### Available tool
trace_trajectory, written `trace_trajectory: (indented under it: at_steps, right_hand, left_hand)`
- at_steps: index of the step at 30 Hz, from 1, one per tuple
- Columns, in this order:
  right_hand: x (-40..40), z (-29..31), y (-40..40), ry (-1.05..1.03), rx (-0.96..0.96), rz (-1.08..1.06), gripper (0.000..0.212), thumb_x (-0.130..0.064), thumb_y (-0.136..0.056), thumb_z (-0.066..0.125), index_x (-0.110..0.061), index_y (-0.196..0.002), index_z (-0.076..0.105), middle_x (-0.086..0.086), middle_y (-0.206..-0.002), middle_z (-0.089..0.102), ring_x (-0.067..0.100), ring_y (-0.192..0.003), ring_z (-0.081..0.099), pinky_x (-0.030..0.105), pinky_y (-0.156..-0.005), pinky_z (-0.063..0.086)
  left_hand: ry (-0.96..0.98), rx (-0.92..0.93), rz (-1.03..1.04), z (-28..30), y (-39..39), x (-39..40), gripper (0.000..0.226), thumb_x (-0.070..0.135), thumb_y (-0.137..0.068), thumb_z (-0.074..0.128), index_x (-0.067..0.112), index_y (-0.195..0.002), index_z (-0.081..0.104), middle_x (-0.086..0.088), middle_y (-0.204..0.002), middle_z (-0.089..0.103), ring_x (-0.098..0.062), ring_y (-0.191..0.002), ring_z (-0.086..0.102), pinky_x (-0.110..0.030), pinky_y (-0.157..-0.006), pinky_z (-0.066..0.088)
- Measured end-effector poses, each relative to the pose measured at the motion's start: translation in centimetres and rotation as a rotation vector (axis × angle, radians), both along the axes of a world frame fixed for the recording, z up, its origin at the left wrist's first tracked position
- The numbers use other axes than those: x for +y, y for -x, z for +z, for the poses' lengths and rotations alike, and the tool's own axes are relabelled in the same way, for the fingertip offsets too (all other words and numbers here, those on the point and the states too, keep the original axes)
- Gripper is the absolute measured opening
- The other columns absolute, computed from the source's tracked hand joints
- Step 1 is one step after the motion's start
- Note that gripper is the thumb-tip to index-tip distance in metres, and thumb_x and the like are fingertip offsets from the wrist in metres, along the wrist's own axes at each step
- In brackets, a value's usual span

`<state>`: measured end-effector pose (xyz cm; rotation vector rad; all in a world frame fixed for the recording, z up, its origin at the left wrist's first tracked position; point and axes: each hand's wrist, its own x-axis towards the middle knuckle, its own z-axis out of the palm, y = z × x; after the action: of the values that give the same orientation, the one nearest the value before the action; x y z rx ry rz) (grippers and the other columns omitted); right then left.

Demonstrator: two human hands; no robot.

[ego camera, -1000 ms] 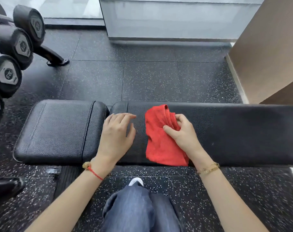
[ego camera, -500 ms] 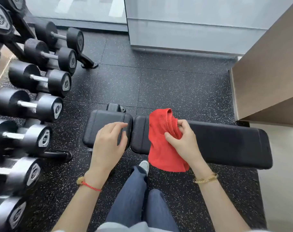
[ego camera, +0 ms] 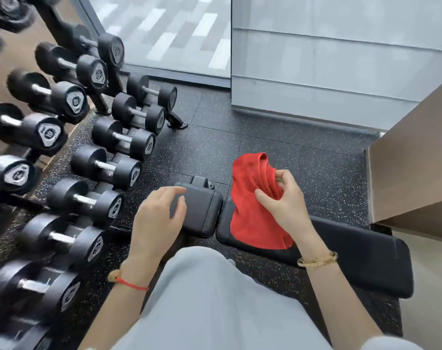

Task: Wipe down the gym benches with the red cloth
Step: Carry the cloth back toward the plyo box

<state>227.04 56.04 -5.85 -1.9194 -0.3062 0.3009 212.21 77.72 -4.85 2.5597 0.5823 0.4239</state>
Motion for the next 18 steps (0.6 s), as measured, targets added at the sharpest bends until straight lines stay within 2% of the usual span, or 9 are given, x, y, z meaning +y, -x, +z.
trace_trajectory:
  at_steps: [5, 12, 14, 18]
  right_hand:
    - [-1.1, 0.8, 0.2, -0.021, -0.033, 0.128, 0.032, -0.016, -0.077, 0.075, -0.020, -0.099, 0.054, -0.017, -0.091, 0.067, -0.008, -0.085, 0.063, 0.018, -0.081, 0.047]
    - [-4.0, 0.9, 1.8, 0.008, -0.029, 0.430, 0.031, -0.014, -0.076, 0.076, -0.017, -0.098, 0.054, -0.015, -0.090, 0.065, -0.003, -0.085, 0.061, 0.021, -0.083, 0.047]
    - [-4.6, 0.9, 2.7, 0.010, -0.018, 0.518, 0.031, -0.014, -0.076, 0.076, -0.015, -0.099, 0.054, -0.011, -0.090, 0.066, 0.002, -0.084, 0.062, 0.023, -0.082, 0.048]
    - [-4.7, 0.9, 5.0, -0.010, 0.032, 0.701, 0.028, -0.012, -0.077, 0.075, -0.019, -0.094, 0.054, -0.008, -0.086, 0.068, 0.000, -0.079, 0.063, 0.023, -0.077, 0.048]
  left_hand:
    - [-0.013, -0.041, 0.157, 1.0, 2.3, -3.3, 0.019, 0.013, -0.091, 0.061, 0.016, -0.109, 0.068, 0.004, -0.110, 0.070, -0.017, -0.102, 0.063, -0.028, -0.091, 0.044]
    - [0.031, -0.038, 0.496, 0.6, 9.1, -12.4, 0.019, 0.018, -0.092, 0.060, 0.021, -0.108, 0.068, 0.008, -0.110, 0.069, -0.012, -0.102, 0.061, -0.024, -0.091, 0.043]
    - [0.053, -0.023, 0.596, 0.5, 11.2, -15.0, 0.019, 0.019, -0.093, 0.059, 0.022, -0.109, 0.068, 0.009, -0.109, 0.069, -0.012, -0.103, 0.061, -0.026, -0.092, 0.045]
    - [0.078, -0.018, 0.812, 0.9, 15.7, -19.4, 0.019, 0.021, -0.093, 0.058, 0.024, -0.109, 0.068, 0.011, -0.109, 0.068, -0.012, -0.103, 0.062, -0.031, -0.091, 0.049]
